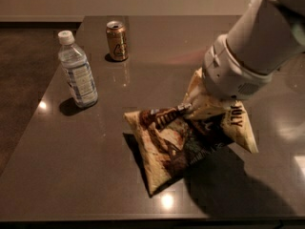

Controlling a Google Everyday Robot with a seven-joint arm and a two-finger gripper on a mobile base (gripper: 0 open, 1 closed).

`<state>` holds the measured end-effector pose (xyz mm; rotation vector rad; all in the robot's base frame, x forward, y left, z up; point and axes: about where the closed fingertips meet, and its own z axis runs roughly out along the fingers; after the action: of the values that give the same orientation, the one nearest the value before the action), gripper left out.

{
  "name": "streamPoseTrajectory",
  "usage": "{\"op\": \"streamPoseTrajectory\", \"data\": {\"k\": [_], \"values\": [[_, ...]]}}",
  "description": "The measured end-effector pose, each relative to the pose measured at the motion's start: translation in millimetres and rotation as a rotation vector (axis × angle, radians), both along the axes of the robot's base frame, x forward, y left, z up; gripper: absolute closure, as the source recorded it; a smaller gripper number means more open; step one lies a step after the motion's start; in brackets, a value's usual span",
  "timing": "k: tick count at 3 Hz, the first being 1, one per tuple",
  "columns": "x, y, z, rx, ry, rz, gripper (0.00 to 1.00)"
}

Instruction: Move brown chip bag near blue plastic bottle

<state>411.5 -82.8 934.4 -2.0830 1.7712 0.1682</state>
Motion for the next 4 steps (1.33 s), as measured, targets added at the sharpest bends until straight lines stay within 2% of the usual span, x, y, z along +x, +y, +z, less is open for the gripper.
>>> {"op": "streamPoseTrajectory", "data": {"k": [2, 3, 4], "values": [[32.5, 76.7, 13.6, 0.09, 0.025, 0.119, 1.0], [37.0, 108.8, 10.2, 0.105, 0.044, 0.173, 1.0], [37.0, 132.7, 2.9, 0.098, 0.063, 0.211, 0.84]]}}
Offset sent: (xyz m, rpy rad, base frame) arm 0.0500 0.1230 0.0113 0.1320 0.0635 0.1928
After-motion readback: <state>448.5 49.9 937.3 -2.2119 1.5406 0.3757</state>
